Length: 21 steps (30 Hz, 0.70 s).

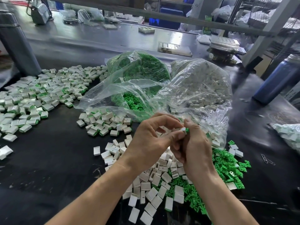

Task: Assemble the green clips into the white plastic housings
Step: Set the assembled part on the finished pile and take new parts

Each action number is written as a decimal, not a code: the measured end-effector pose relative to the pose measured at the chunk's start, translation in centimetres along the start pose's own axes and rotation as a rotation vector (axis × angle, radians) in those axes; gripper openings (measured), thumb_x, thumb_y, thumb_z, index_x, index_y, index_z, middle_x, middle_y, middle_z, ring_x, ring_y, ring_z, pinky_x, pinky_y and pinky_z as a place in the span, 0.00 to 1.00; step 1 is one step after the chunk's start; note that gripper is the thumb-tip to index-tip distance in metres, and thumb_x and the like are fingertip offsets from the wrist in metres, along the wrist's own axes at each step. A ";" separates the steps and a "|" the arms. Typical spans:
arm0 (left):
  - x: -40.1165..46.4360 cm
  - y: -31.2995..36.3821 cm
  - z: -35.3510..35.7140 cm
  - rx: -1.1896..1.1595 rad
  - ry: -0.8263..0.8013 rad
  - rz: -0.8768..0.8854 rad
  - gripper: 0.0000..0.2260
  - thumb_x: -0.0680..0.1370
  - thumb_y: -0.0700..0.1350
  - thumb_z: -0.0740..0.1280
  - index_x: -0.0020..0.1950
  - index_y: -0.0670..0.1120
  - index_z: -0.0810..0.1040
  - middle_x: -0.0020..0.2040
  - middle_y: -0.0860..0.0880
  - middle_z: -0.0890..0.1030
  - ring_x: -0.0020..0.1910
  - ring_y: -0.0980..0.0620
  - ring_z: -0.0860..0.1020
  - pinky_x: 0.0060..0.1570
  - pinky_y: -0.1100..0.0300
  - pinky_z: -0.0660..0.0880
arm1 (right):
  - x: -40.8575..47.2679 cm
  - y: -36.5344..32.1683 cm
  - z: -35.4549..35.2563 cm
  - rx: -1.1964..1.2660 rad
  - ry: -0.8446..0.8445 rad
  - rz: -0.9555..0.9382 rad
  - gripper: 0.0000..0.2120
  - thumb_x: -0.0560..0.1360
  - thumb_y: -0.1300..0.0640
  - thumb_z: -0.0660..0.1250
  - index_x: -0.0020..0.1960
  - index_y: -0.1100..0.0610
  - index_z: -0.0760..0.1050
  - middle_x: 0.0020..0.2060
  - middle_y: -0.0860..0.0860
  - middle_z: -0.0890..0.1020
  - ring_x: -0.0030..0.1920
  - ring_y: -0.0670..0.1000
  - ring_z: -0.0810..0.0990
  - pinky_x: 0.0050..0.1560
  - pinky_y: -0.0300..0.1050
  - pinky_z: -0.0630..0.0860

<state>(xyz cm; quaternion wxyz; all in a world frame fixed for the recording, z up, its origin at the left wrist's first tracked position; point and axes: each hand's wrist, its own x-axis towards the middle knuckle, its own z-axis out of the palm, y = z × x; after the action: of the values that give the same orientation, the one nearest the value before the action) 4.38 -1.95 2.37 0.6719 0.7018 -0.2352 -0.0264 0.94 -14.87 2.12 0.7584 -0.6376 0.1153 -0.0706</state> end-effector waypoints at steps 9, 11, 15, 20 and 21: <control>-0.3 0.1 0.5 0.024 -0.015 0.020 0.05 0.76 0.40 0.77 0.50 0.45 0.85 0.55 0.49 0.83 0.55 0.49 0.82 0.60 0.44 0.78 | -0.3 0.0 0.8 0.130 0.031 -0.070 0.30 0.87 0.51 0.54 0.29 0.48 0.81 0.22 0.46 0.74 0.22 0.41 0.72 0.20 0.35 0.67; -0.3 0.1 0.5 0.033 -0.011 0.021 0.04 0.76 0.40 0.77 0.50 0.45 0.85 0.55 0.50 0.83 0.55 0.49 0.82 0.59 0.45 0.79 | -0.4 0.1 1.1 0.107 0.029 -0.085 0.32 0.87 0.51 0.53 0.29 0.46 0.81 0.21 0.45 0.73 0.21 0.41 0.70 0.20 0.35 0.67; -0.3 -0.2 0.5 0.063 -0.012 0.025 0.05 0.76 0.39 0.76 0.50 0.46 0.84 0.54 0.52 0.83 0.54 0.50 0.82 0.57 0.50 0.80 | -0.2 0.3 1.2 0.130 0.006 -0.074 0.34 0.88 0.50 0.51 0.27 0.48 0.79 0.20 0.45 0.69 0.19 0.43 0.66 0.19 0.35 0.64; -0.3 -0.5 0.9 0.111 0.020 0.060 0.06 0.76 0.38 0.76 0.50 0.47 0.84 0.52 0.54 0.82 0.53 0.50 0.82 0.54 0.60 0.79 | -0.2 0.3 1.3 0.172 -0.054 -0.114 0.36 0.89 0.54 0.48 0.29 0.47 0.84 0.23 0.45 0.78 0.23 0.40 0.78 0.22 0.33 0.72; -0.4 -0.5 1.0 0.113 0.027 0.063 0.06 0.76 0.38 0.76 0.50 0.47 0.84 0.52 0.53 0.82 0.52 0.49 0.82 0.53 0.59 0.80 | -0.1 0.4 1.4 0.179 -0.054 -0.125 0.36 0.89 0.54 0.48 0.30 0.47 0.85 0.24 0.45 0.80 0.25 0.40 0.79 0.24 0.34 0.74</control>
<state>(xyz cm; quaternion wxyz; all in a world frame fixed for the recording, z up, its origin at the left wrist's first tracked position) 3.87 -2.74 1.69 0.6348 0.7313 -0.2491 0.0176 1.20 -13.48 1.97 0.8093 -0.5749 0.0483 -0.1106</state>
